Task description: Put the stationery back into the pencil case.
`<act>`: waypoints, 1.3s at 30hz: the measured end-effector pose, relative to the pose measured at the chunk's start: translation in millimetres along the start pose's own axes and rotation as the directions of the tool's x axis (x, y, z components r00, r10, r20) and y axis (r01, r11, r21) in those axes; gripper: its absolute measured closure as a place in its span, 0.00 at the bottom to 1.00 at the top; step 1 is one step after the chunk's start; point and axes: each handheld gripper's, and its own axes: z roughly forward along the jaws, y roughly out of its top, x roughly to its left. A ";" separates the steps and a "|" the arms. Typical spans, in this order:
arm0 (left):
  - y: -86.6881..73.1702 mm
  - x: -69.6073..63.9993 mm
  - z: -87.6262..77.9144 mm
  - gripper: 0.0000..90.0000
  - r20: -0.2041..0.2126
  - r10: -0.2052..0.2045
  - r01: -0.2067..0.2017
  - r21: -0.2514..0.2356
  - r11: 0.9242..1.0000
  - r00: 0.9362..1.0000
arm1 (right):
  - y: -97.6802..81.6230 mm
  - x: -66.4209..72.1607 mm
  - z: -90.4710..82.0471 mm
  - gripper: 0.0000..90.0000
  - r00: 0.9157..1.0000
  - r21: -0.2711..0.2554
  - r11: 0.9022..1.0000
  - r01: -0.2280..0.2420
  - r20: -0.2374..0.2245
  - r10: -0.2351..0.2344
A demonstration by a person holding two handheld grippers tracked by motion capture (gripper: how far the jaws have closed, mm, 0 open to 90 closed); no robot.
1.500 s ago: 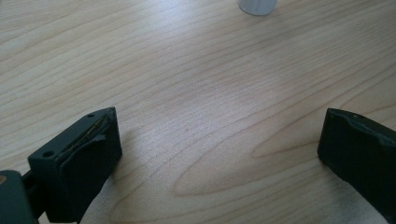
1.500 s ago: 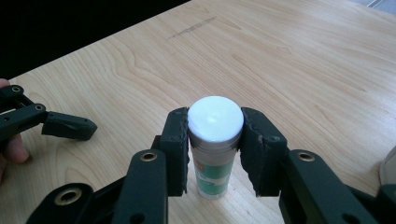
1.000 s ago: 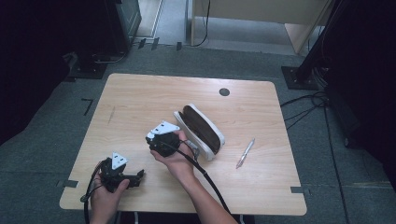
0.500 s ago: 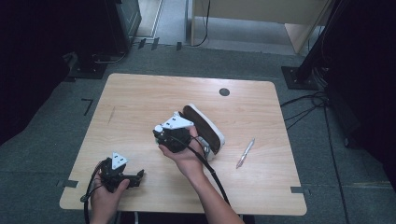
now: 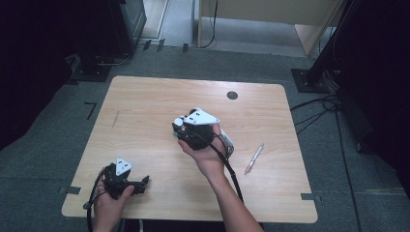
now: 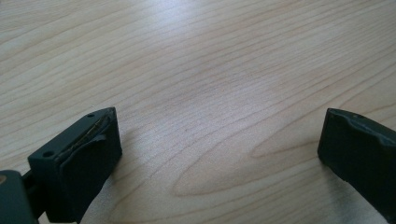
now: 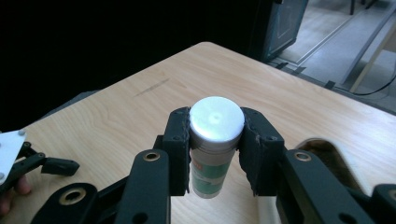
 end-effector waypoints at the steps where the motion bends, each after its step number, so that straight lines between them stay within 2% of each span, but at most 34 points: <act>1: 0.0 0.0 0.0 0.00 0.001 0.000 0.000 0.000 1.000 1.000 | 1.0 -2.0 -2.1 0.73 1.000 -0.004 1.000 0.000 0.005 0.000; 18: 0.1 0.0 -0.1 0.00 0.001 0.000 0.000 0.002 1.000 1.000 | 10.4 -31.6 -32.8 0.73 0.997 -0.054 0.998 -0.020 0.080 0.025; 25: 0.1 0.1 -0.2 0.00 0.001 0.002 -0.002 0.003 1.000 1.000 | 9.8 -39.4 -38.2 0.73 0.994 -0.056 0.998 -0.025 0.104 0.030; 32: 0.0 0.1 -0.1 0.00 0.000 0.002 -0.002 0.001 1.000 1.000 | 1.7 -45.0 -34.3 0.73 0.993 -0.029 0.999 -0.029 0.118 0.032; 39: 0.0 0.1 -0.1 0.00 0.000 0.002 -0.002 0.002 1.000 1.000 | -16.8 -48.4 -21.9 0.73 0.991 0.043 0.999 -0.031 0.128 0.025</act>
